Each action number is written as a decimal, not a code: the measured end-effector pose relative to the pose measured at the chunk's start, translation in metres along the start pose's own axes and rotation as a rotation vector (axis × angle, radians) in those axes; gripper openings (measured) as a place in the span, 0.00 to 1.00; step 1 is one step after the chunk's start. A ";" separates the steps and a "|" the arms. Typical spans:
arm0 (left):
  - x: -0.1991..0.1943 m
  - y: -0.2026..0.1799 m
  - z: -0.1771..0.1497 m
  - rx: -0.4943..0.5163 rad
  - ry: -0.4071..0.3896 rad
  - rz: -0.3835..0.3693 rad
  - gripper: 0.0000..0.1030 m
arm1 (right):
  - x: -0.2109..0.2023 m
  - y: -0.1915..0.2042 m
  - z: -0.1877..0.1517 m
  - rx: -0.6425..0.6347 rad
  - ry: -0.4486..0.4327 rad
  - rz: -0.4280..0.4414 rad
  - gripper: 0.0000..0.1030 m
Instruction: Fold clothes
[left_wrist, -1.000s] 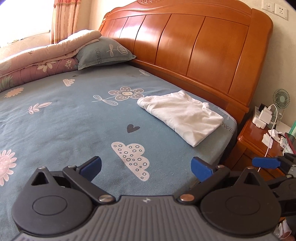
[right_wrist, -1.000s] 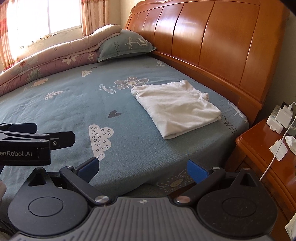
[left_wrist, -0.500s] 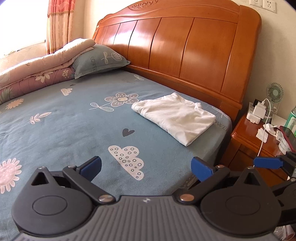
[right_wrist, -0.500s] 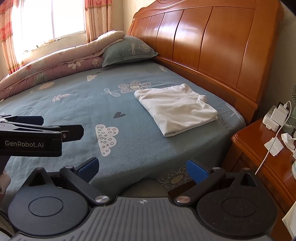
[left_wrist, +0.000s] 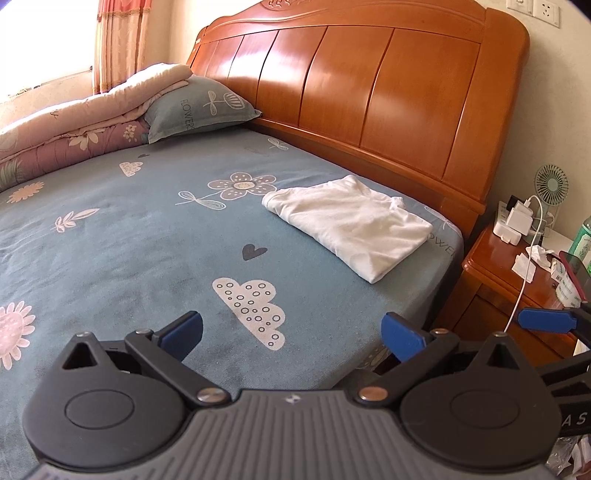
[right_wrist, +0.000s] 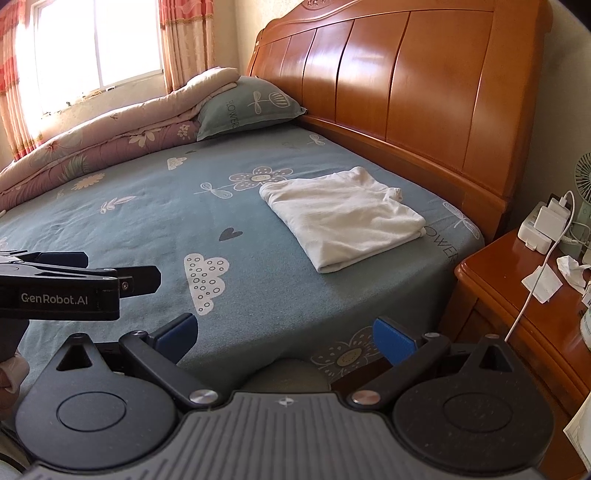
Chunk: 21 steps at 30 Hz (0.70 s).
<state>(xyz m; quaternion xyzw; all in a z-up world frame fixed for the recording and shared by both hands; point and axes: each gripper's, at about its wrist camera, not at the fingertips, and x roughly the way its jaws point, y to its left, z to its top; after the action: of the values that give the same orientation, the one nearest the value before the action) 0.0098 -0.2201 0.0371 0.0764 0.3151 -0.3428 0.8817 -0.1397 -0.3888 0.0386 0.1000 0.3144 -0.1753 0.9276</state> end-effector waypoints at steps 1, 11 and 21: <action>0.000 0.000 0.000 -0.002 0.001 0.000 0.99 | 0.000 0.000 0.000 -0.001 0.000 0.000 1.00; 0.001 0.002 -0.002 -0.009 0.009 0.001 0.99 | -0.001 0.002 0.000 -0.007 -0.003 -0.001 1.00; 0.000 -0.001 -0.004 0.004 0.003 -0.001 0.99 | -0.002 0.002 -0.001 -0.011 -0.010 -0.005 1.00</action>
<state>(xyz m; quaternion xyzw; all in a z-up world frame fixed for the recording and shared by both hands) 0.0077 -0.2196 0.0342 0.0784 0.3157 -0.3439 0.8809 -0.1408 -0.3861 0.0394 0.0930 0.3109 -0.1765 0.9293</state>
